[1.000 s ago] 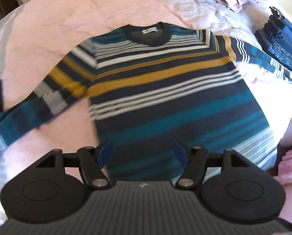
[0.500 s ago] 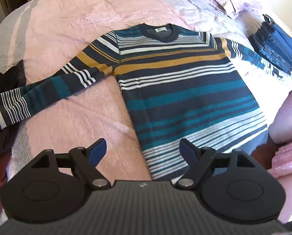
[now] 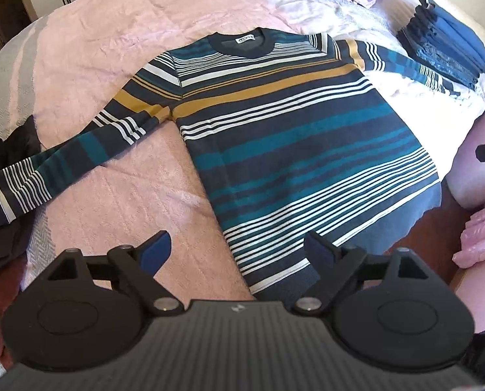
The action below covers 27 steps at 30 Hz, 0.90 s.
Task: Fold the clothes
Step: 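Release the sleeve and hold both grippers open above the flat sweater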
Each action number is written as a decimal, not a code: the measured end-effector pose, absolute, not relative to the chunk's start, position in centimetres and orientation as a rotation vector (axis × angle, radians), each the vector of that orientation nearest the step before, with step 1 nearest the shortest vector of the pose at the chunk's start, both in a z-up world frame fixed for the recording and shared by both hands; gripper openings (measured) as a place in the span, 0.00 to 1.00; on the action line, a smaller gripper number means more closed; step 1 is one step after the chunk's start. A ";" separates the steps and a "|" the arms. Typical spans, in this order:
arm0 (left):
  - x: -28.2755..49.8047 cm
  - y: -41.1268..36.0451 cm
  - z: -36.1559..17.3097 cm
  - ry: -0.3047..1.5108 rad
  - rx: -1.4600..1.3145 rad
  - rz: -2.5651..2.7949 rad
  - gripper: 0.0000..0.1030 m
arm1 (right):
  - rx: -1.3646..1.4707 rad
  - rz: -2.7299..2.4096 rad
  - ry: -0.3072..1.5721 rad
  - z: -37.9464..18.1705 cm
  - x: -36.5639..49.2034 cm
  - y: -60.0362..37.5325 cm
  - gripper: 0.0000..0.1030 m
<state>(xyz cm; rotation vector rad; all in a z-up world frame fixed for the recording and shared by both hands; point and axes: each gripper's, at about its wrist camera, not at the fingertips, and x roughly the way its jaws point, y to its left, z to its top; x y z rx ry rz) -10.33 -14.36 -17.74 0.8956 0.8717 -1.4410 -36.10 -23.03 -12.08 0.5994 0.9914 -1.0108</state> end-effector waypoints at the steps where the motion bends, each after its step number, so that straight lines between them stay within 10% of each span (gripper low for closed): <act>1: -10.4 -14.5 -17.8 0.873 0.900 -1.443 0.84 | 0.600 -1.006 0.993 -12.2 -36.0 -22.9 0.67; 27: -11.7 -13.8 -18.7 0.909 0.943 -1.343 0.84 | 0.643 -0.877 1.083 -16.2 -37.0 -22.2 0.67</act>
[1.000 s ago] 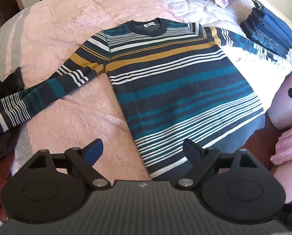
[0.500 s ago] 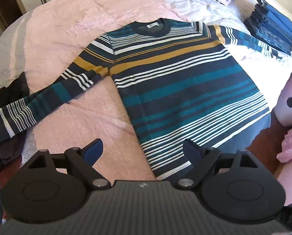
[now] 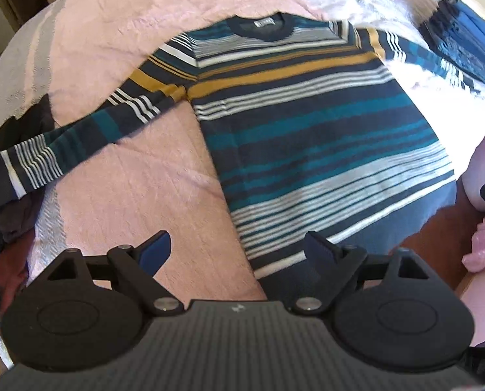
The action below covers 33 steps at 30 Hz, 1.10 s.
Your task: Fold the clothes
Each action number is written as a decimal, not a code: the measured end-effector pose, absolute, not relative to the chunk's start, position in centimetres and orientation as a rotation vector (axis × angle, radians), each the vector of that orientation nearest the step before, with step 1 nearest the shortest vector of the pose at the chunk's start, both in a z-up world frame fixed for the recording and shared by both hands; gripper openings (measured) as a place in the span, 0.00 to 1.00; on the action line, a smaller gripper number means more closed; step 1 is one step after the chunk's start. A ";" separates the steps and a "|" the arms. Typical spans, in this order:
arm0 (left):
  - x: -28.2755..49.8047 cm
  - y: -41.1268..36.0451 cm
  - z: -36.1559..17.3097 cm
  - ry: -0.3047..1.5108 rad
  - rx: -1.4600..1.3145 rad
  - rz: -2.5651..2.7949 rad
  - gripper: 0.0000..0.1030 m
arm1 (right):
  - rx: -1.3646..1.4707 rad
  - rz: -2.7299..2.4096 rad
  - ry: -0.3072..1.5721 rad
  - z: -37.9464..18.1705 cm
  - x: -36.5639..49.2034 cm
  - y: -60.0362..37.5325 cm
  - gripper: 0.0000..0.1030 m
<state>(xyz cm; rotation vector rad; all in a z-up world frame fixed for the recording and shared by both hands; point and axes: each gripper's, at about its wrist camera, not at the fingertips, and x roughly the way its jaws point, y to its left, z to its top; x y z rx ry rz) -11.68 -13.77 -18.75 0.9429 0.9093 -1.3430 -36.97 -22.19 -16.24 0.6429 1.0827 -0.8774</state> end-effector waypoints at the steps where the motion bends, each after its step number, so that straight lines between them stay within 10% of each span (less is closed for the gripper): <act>1: -12.0 -13.7 -18.9 0.912 0.954 -1.348 0.84 | 0.653 -0.879 1.087 -16.6 -37.3 -22.0 0.67; 15: -9.7 -12.1 -17.9 0.891 0.906 -1.281 0.84 | 0.661 -0.818 1.089 -17.6 -36.5 -22.0 0.67; 33: 17.8 -12.9 -16.7 0.718 0.856 -1.135 0.84 | 0.236 -0.328 0.883 -16.8 -6.7 -20.5 0.67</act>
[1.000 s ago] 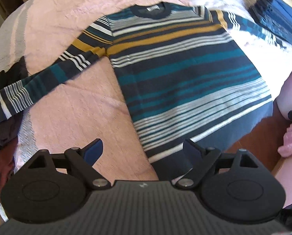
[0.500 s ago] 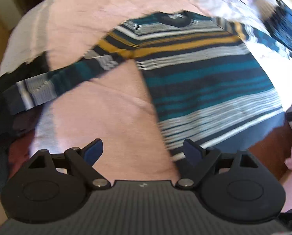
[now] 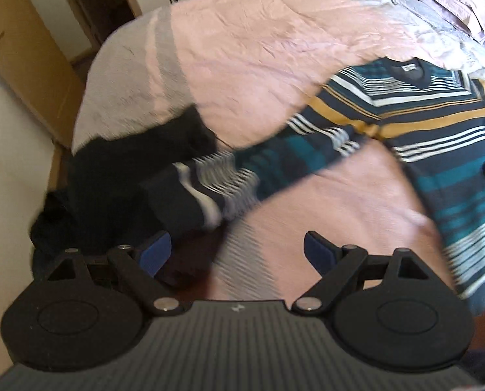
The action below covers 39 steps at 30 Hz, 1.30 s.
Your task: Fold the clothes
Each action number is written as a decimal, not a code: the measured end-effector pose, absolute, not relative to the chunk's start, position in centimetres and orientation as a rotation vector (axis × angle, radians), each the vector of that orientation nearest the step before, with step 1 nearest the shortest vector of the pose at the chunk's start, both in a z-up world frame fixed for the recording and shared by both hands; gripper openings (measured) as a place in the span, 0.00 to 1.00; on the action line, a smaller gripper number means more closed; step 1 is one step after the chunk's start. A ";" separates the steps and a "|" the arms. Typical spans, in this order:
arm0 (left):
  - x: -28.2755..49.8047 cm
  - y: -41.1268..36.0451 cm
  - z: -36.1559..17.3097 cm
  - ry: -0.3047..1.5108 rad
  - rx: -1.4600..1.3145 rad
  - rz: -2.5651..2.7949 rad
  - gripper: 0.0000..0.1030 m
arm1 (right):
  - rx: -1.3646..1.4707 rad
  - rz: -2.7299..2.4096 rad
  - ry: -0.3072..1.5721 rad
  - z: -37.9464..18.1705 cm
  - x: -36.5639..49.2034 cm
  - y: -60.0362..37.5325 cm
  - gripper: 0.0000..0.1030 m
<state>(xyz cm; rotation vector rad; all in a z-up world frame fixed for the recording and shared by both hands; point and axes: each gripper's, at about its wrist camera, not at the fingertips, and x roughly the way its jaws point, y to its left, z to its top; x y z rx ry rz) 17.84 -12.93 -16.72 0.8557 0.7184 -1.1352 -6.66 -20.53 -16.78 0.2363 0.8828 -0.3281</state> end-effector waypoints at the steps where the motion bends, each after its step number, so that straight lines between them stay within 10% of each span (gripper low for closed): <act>1: 19.2 -13.0 -16.9 0.711 0.863 -1.134 0.84 | 0.224 -0.290 0.884 -17.7 -5.0 -19.9 0.67; 25: 35.5 -9.4 -19.8 0.801 0.673 -0.882 0.84 | -0.132 0.079 0.869 -32.4 23.0 -10.1 0.52; 29: 34.7 -9.6 -19.8 0.792 0.703 -0.910 0.84 | -0.079 0.060 0.870 -31.1 22.1 -11.7 0.08; 39: 28.7 -16.6 -18.5 0.743 0.696 -1.081 0.84 | 0.401 -0.201 0.622 -21.2 13.3 -28.0 0.06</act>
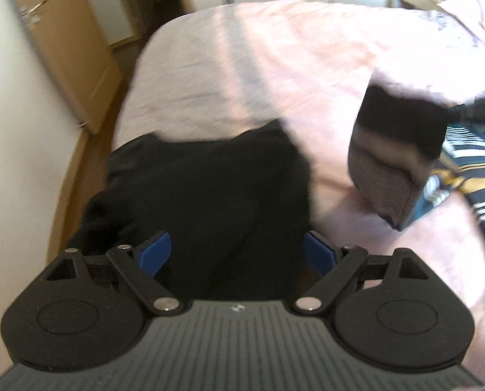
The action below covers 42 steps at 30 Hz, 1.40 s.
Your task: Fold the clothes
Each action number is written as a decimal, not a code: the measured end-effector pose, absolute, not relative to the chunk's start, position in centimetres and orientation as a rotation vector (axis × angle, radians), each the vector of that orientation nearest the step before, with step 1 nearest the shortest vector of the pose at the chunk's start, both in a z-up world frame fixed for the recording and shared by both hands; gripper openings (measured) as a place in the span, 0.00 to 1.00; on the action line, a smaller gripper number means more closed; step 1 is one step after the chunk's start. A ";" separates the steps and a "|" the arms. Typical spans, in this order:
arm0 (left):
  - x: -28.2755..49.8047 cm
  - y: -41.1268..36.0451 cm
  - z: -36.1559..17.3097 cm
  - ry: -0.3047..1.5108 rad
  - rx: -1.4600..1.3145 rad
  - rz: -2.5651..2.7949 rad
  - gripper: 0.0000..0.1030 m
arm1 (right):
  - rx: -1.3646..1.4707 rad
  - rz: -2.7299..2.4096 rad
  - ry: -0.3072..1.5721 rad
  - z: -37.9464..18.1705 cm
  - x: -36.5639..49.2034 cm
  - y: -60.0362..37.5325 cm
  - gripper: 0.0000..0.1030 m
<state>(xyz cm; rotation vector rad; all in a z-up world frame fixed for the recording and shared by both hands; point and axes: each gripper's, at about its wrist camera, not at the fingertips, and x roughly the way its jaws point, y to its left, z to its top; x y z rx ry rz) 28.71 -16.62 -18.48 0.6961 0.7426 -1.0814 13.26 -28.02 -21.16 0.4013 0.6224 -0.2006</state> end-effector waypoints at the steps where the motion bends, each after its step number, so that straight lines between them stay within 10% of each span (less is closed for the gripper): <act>1: 27.4 -17.9 -18.5 0.737 0.701 -1.117 0.84 | 0.413 -0.260 0.580 -19.9 11.3 -30.5 0.06; 7: 17.9 -25.4 -19.5 0.705 0.745 -1.336 0.84 | 0.463 -0.771 0.295 -13.8 -8.6 -43.3 0.06; 14: 5.7 -31.1 -23.9 0.712 0.874 -1.458 0.84 | 0.849 -1.168 0.319 -25.1 -29.4 -50.6 0.06; 42: -6.1 -43.6 -31.1 0.678 1.115 -1.477 0.84 | 1.033 -1.005 0.457 -35.2 -42.8 -57.5 0.08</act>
